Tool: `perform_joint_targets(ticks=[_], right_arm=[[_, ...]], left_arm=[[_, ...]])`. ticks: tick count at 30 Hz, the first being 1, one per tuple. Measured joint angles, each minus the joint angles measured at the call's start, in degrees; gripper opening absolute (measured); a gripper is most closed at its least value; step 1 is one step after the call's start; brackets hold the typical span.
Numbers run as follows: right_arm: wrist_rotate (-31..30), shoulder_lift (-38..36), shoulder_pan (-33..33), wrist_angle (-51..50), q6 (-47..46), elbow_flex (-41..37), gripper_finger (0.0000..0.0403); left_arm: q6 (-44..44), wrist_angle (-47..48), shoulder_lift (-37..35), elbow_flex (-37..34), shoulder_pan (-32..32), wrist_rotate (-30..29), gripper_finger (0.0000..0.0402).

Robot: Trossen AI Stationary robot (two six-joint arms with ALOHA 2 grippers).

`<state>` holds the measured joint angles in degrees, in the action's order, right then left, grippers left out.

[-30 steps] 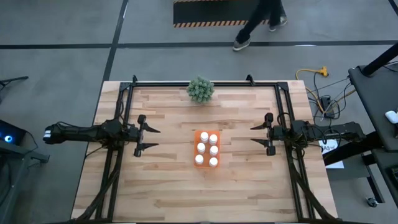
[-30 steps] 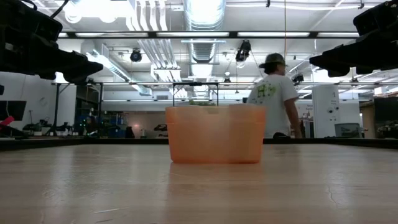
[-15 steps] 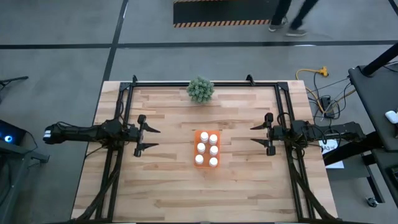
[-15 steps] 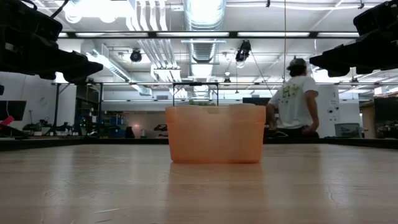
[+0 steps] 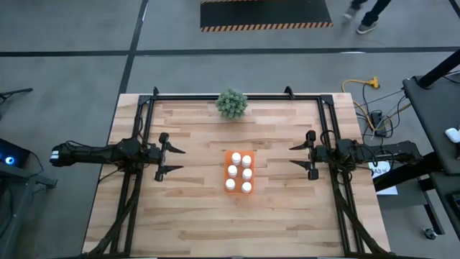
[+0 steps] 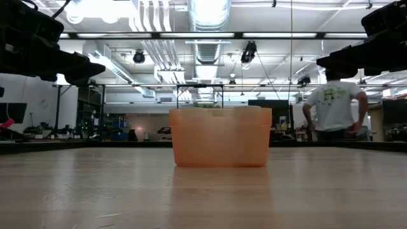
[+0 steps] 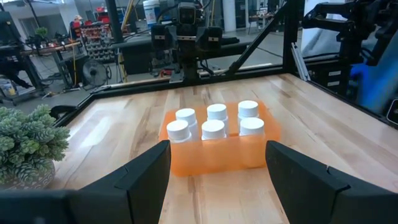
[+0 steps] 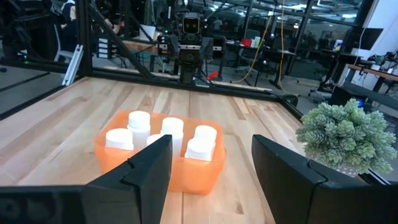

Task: Pick and place pill bottles into a basket
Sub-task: Return to Home Position

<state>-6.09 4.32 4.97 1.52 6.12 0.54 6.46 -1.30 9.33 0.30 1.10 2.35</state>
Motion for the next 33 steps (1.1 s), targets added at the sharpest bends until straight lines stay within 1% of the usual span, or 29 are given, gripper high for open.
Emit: perform_joint_targets(ticks=[33], right_arm=[[0.0, 0.0, 0.0, 0.0, 0.0, 0.0, 0.021]], left_arm=[[0.0, -1.1, 0.0, 0.0, 0.0, 0.0, 0.0245]])
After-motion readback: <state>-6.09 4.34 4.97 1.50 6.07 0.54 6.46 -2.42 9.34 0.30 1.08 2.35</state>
